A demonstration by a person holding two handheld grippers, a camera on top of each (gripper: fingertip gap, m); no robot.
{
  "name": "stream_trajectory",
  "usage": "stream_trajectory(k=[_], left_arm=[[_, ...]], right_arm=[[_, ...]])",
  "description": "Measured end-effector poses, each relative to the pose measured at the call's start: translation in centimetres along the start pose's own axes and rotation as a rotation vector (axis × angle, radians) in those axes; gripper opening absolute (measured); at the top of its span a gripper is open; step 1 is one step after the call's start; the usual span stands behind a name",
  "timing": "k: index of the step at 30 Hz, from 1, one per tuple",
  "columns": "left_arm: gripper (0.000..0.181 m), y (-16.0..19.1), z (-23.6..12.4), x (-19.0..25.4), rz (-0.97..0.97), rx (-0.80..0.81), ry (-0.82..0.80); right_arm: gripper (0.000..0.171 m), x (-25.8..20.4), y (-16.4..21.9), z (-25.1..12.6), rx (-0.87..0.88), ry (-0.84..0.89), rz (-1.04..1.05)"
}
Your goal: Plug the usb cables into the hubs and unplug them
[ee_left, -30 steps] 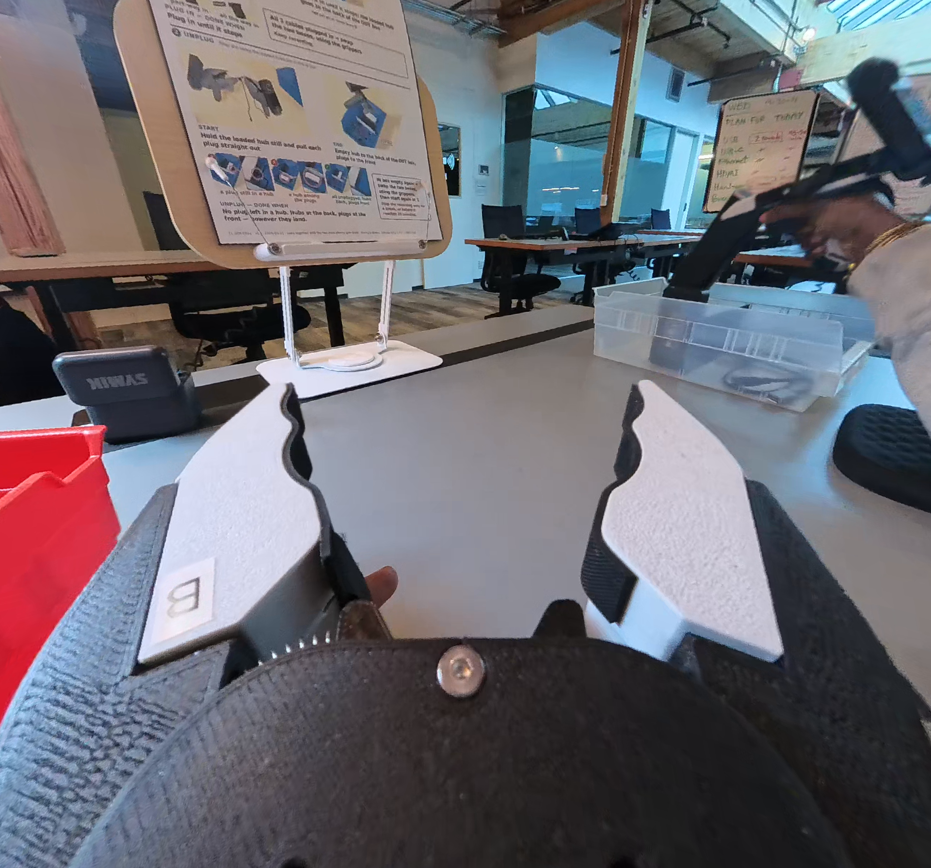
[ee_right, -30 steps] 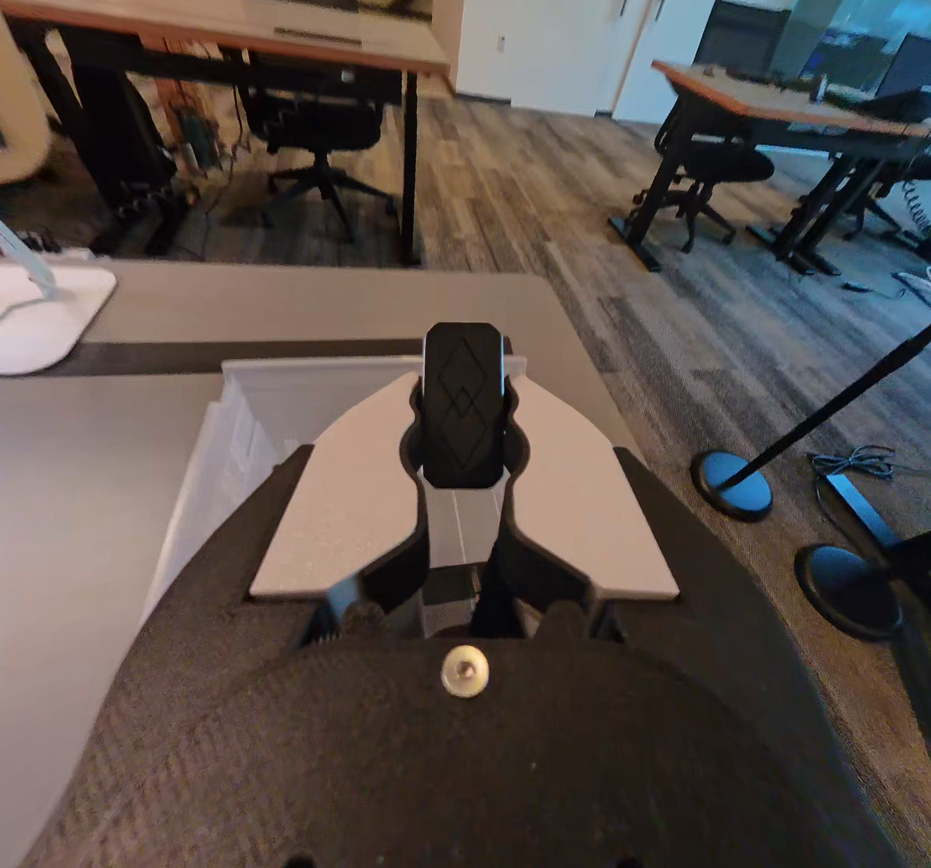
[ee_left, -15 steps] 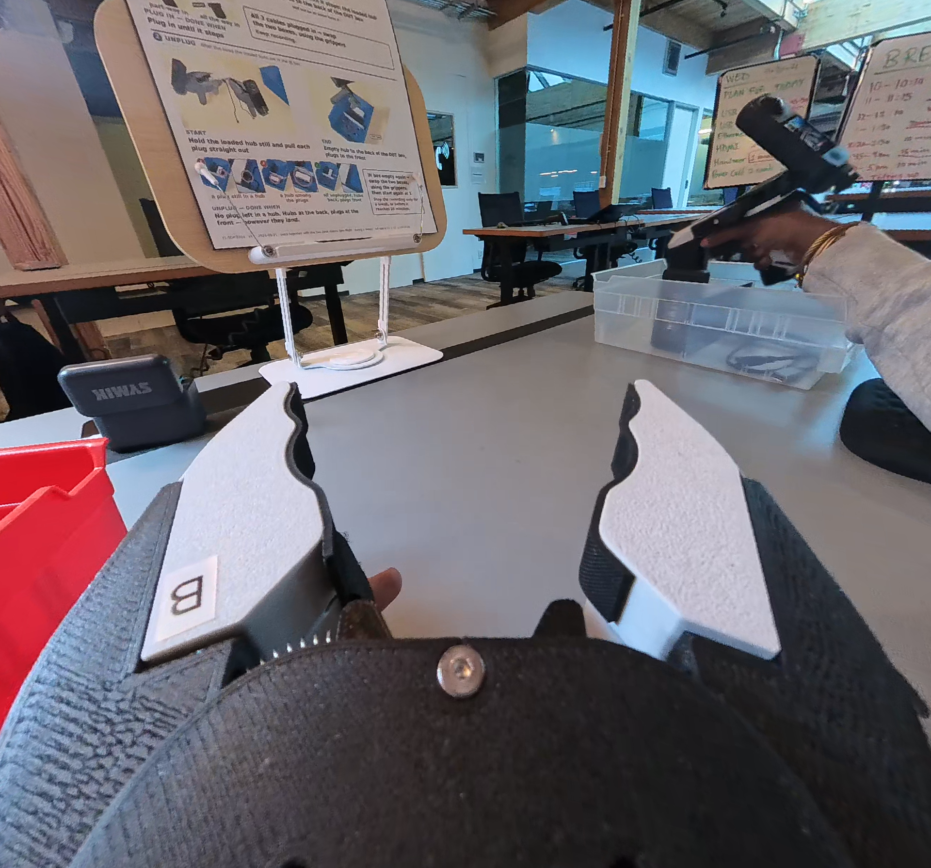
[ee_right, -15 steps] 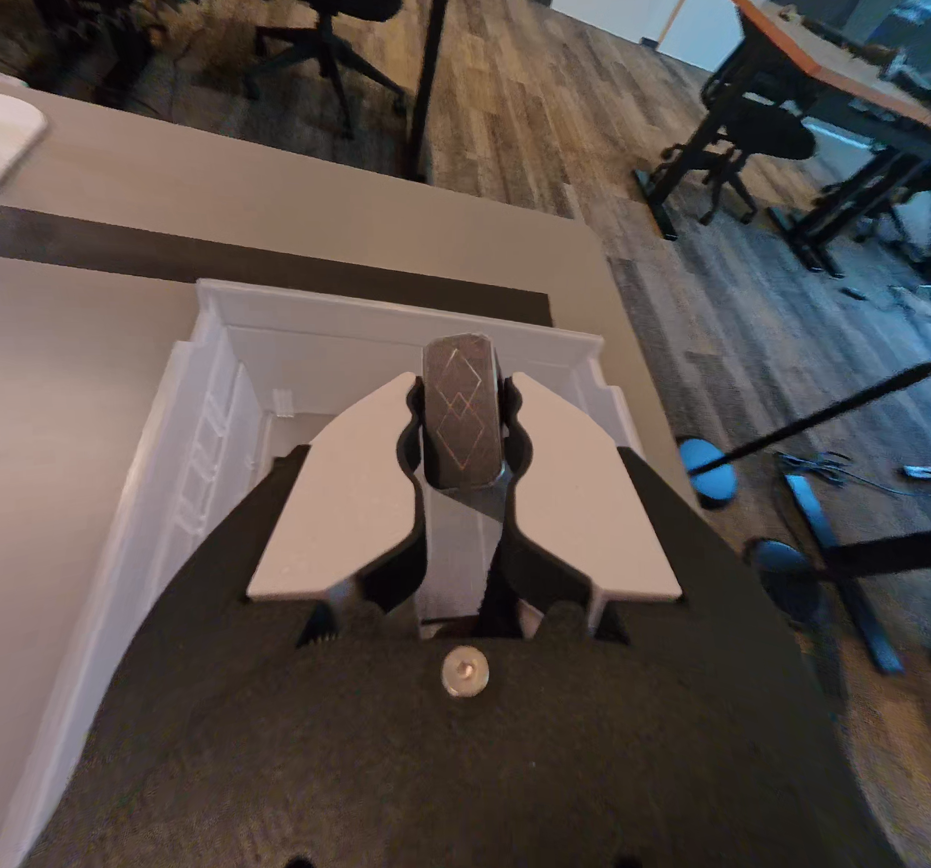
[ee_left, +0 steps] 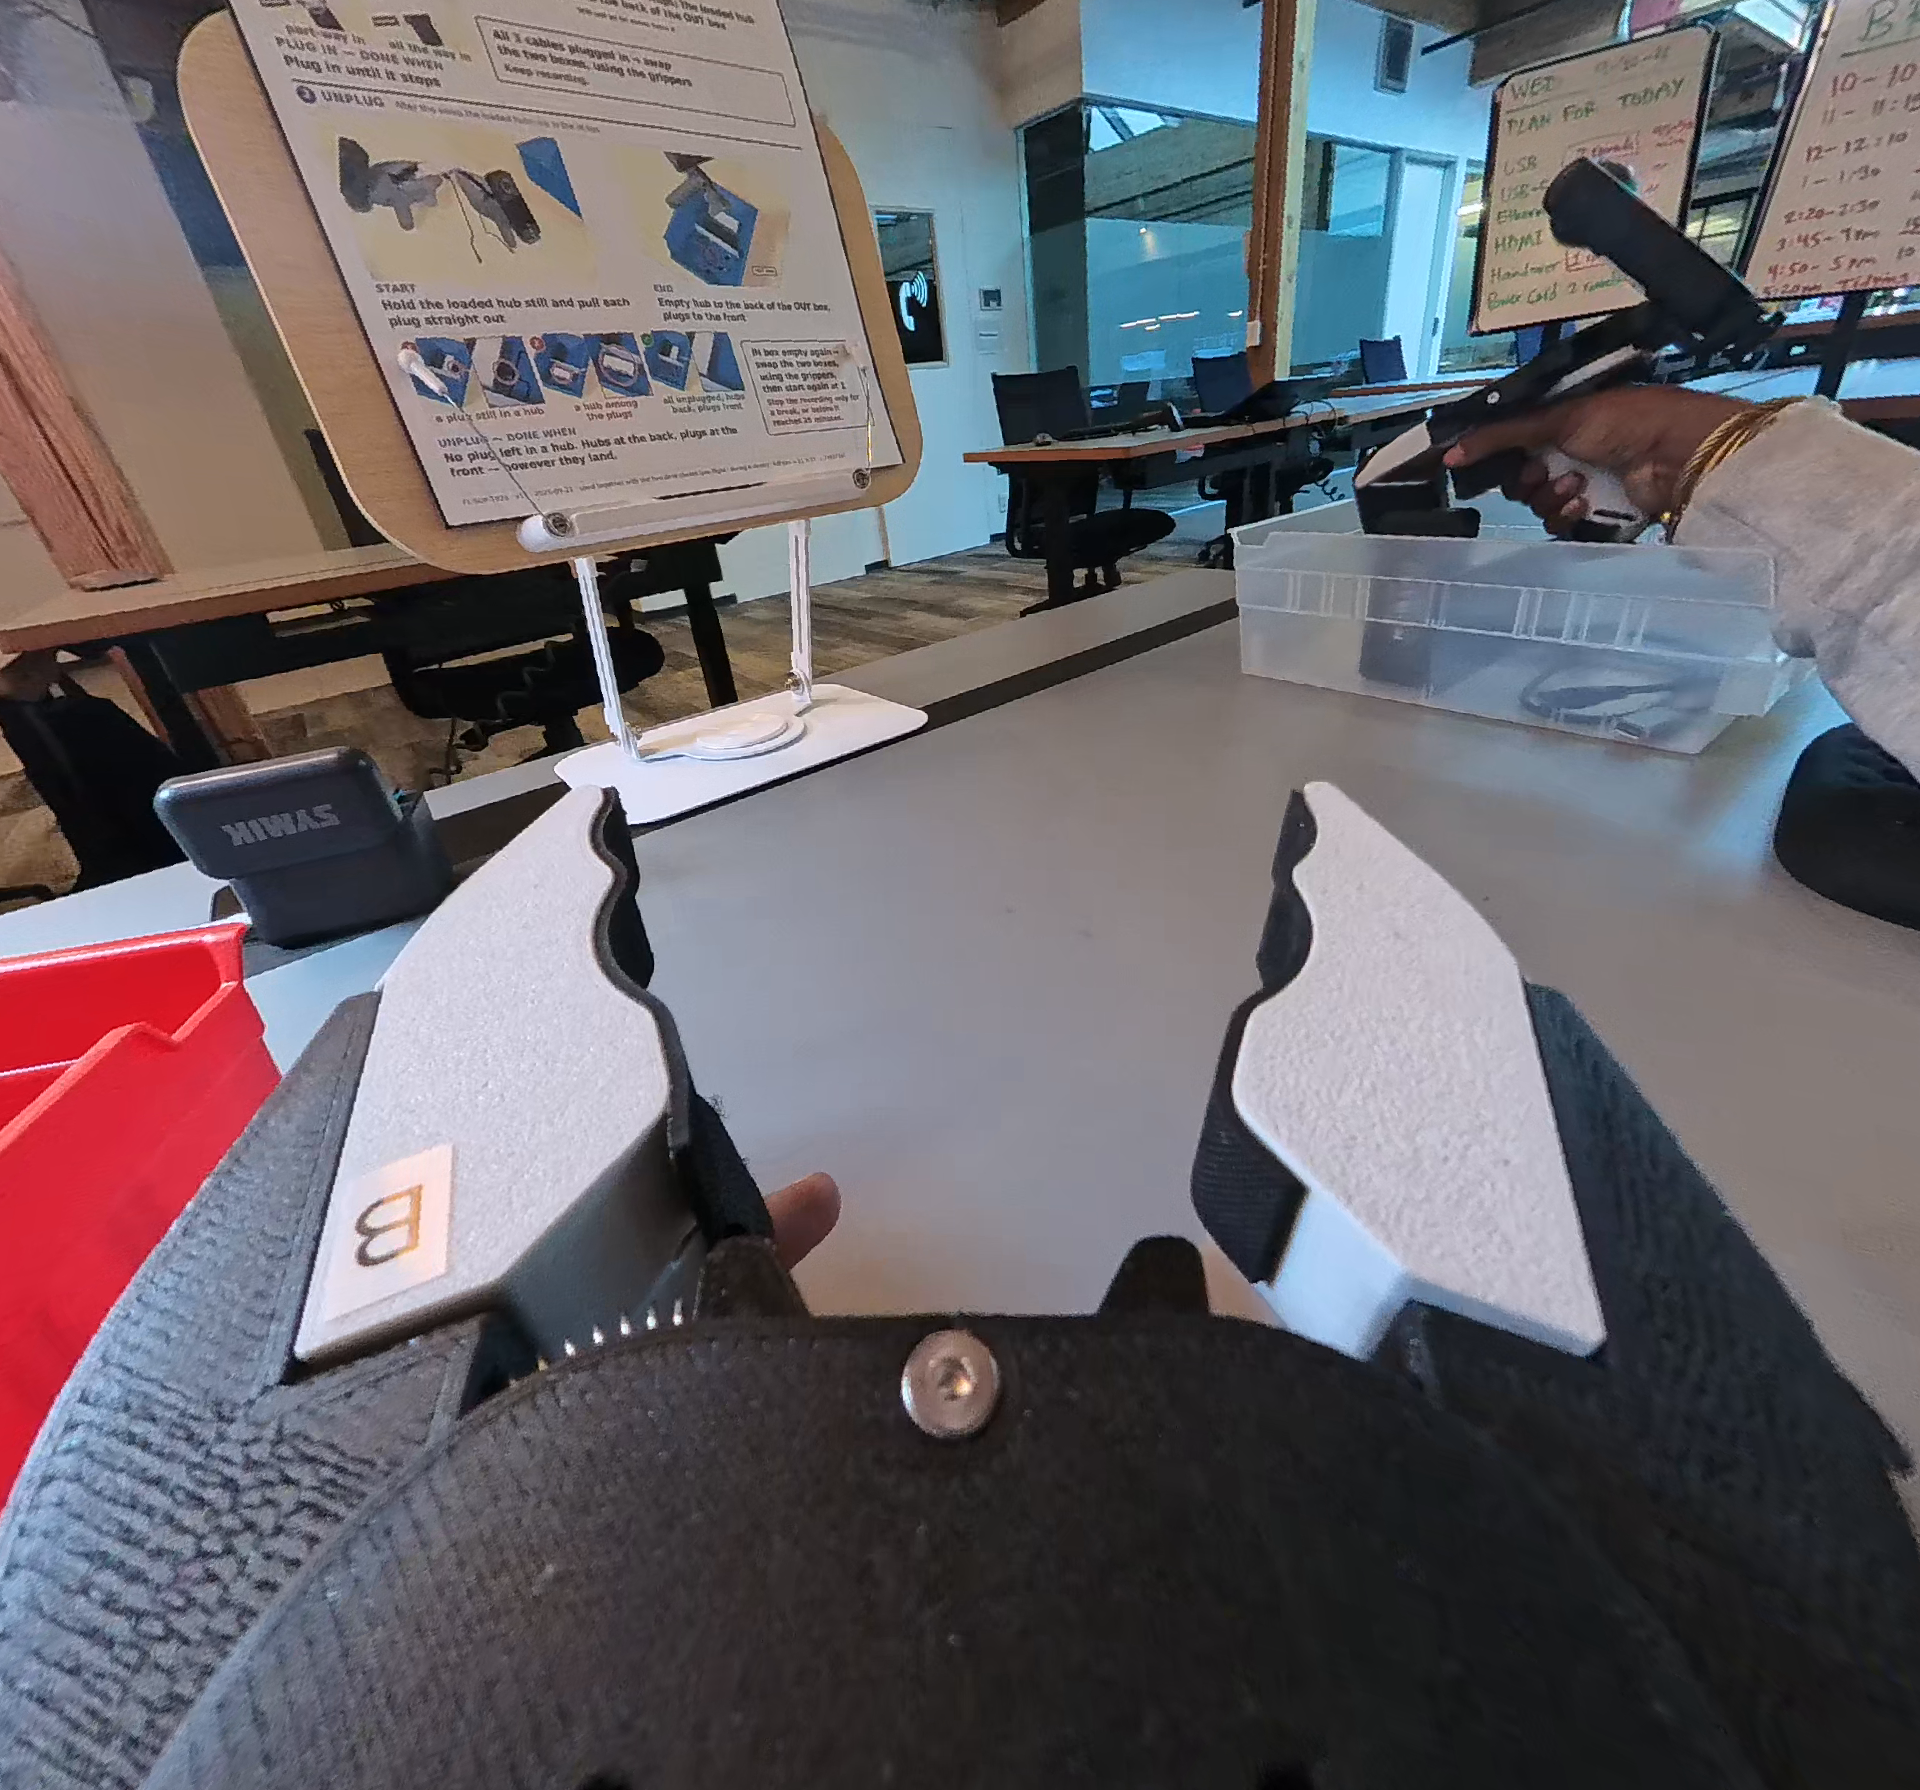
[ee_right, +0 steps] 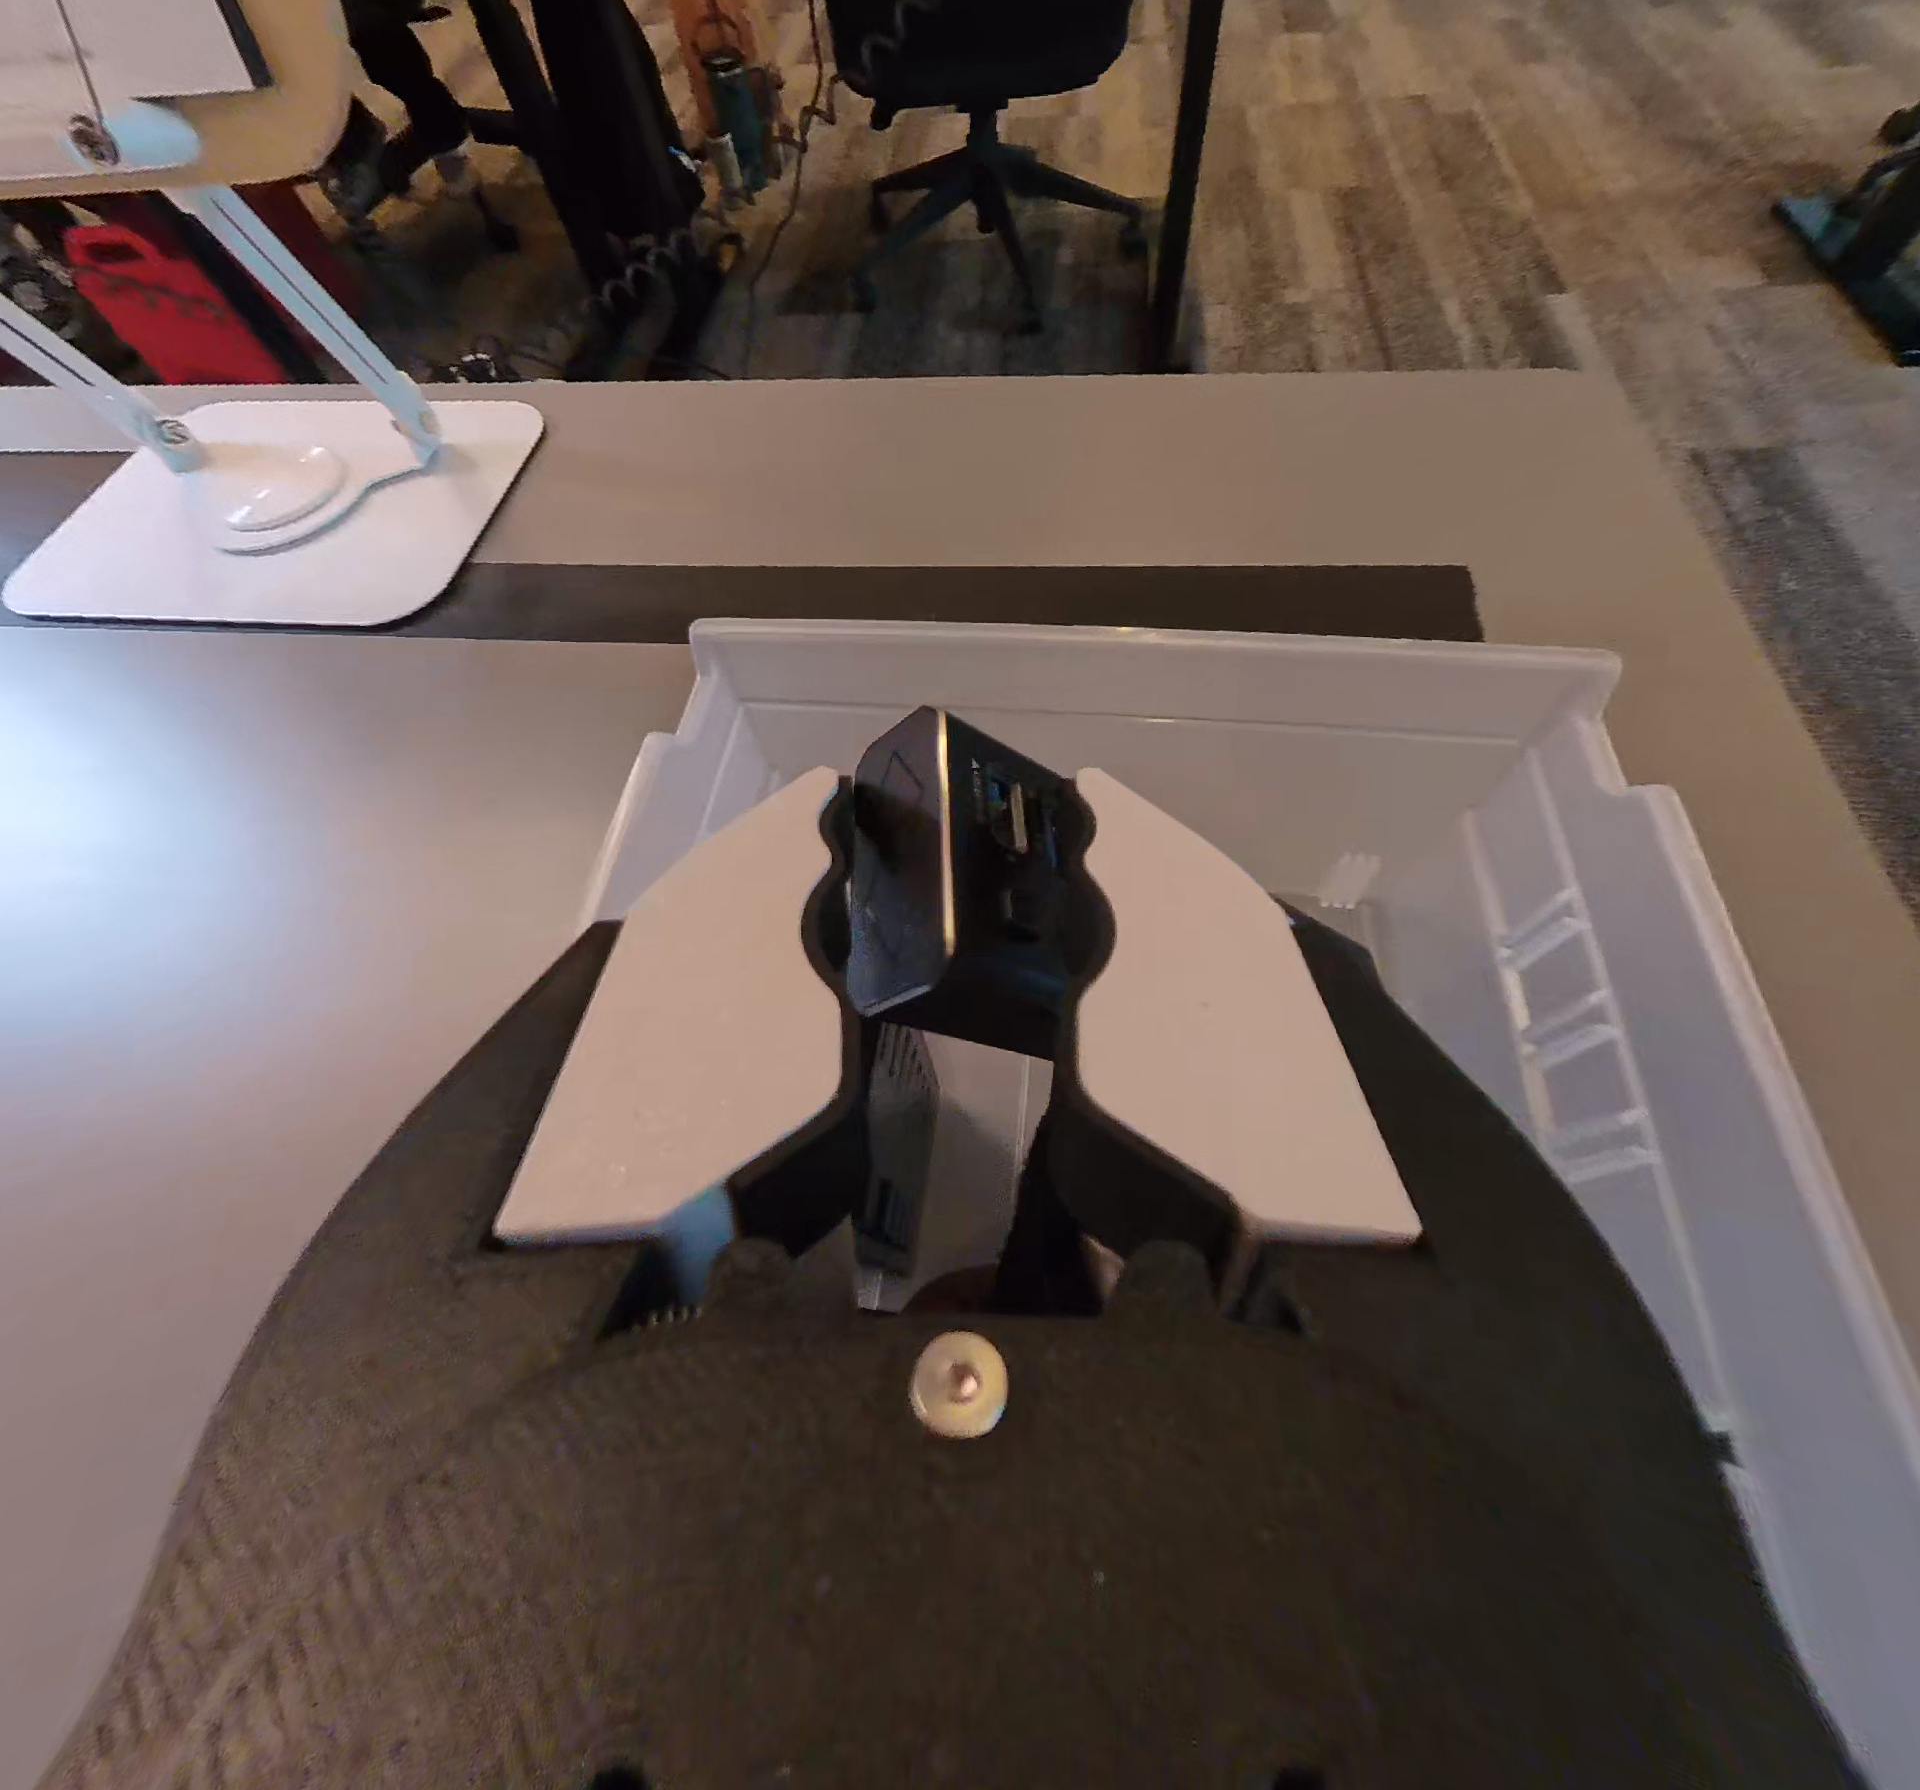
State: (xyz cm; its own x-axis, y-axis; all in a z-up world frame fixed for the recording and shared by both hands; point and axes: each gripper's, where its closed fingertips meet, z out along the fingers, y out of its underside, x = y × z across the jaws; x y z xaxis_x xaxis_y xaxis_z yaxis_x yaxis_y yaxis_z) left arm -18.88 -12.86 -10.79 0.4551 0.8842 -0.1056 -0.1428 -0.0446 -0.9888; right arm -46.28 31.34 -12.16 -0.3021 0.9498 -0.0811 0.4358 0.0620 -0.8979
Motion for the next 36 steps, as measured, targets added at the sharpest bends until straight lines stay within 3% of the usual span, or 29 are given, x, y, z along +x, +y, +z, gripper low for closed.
stream_trajectory(k=[12,18,22,25,28,34,36], left_arm=[[0.115,0.1,0.0,0.1,0.020,-0.009,0.002],[0.115,0.0,0.0,0.1,0.031,-0.005,0.001],[0.114,0.0,-0.1,0.1,0.033,-0.005,-0.002],[0.114,0.1,0.0,0.1,0.040,-0.011,-0.002],[0.114,0.3,0.0,0.2,0.043,-0.019,0.002],[0.114,0.3,0.0,0.1,0.052,-0.022,-0.006],[0.114,0.3,0.0,-0.1,0.050,-0.022,-0.014]], right_arm=[[0.020,0.0,0.7,0.4,-0.036,-0.026,0.056],[0.022,0.0,-1.6,-1.7,0.047,-0.025,0.065],[0.035,-1.0,-2.8,-5.1,0.031,-0.067,0.000],[0.052,-4.2,-0.8,-8.4,-0.139,-0.221,-0.117],[0.057,-8.0,4.5,-11.5,-0.428,-0.398,-0.279],[0.057,-9.2,8.5,-9.0,-0.795,-0.318,-0.247],[0.047,-8.9,10.4,-7.8,-0.951,-0.249,-0.266]])
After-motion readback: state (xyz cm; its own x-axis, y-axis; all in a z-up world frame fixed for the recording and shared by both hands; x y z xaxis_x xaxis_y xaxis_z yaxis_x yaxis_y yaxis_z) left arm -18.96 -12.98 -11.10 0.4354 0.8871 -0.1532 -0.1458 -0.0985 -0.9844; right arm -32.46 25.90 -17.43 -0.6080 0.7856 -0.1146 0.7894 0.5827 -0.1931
